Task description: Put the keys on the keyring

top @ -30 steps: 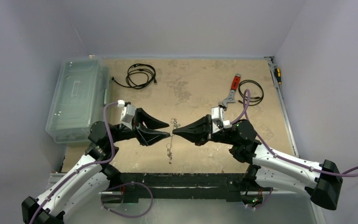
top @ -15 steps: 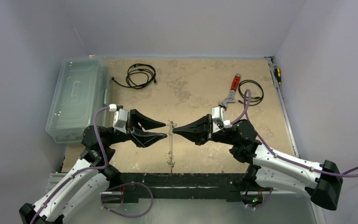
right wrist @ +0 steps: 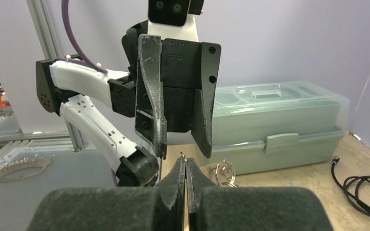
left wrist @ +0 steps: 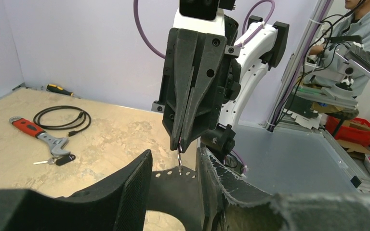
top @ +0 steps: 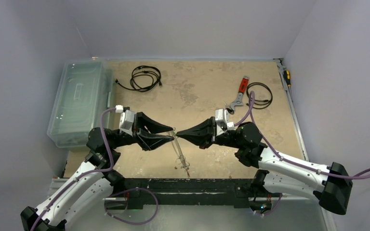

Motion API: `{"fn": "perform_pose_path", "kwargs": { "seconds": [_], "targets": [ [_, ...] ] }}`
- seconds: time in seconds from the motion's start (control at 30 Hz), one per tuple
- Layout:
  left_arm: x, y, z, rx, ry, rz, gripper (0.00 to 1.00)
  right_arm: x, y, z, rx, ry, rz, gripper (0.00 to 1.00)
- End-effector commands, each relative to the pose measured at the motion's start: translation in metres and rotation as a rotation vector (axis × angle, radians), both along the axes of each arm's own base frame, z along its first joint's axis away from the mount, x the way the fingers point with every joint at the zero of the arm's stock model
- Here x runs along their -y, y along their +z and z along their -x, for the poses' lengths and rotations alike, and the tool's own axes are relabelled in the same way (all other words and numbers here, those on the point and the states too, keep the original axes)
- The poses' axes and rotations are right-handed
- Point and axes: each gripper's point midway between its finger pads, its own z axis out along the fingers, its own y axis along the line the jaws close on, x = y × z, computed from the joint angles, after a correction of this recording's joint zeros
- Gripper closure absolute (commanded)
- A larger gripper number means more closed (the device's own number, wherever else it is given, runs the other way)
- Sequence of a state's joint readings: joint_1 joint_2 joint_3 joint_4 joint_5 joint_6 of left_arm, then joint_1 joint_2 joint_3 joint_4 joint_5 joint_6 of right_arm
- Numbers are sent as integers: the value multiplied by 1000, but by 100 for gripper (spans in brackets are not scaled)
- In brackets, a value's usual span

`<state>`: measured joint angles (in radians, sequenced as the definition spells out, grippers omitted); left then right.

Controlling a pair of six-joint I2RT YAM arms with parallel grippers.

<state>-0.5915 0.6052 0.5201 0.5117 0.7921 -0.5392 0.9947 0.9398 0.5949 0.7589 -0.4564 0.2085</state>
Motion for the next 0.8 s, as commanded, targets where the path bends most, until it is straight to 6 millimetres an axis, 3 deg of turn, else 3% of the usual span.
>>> {"fn": "perform_pose_path", "kwargs": {
  "seconds": [0.0,0.53,0.63,0.73,0.77],
  "targets": [
    [-1,13,5,33,-15,31,63,6,48,6,65,11,-133,100],
    [3,8,5,-1,-42,9,73,2,54,5,40,1,-176,100],
    [3,8,5,-2,-42,10,82,0,54,6,37,7,-177,100],
    [2,11,6,4,-40,13,100,-2,53,6,37,15,-174,100],
    [1,13,7,8,-40,14,100,-3,51,6,35,17,-171,100]
  ]
}}
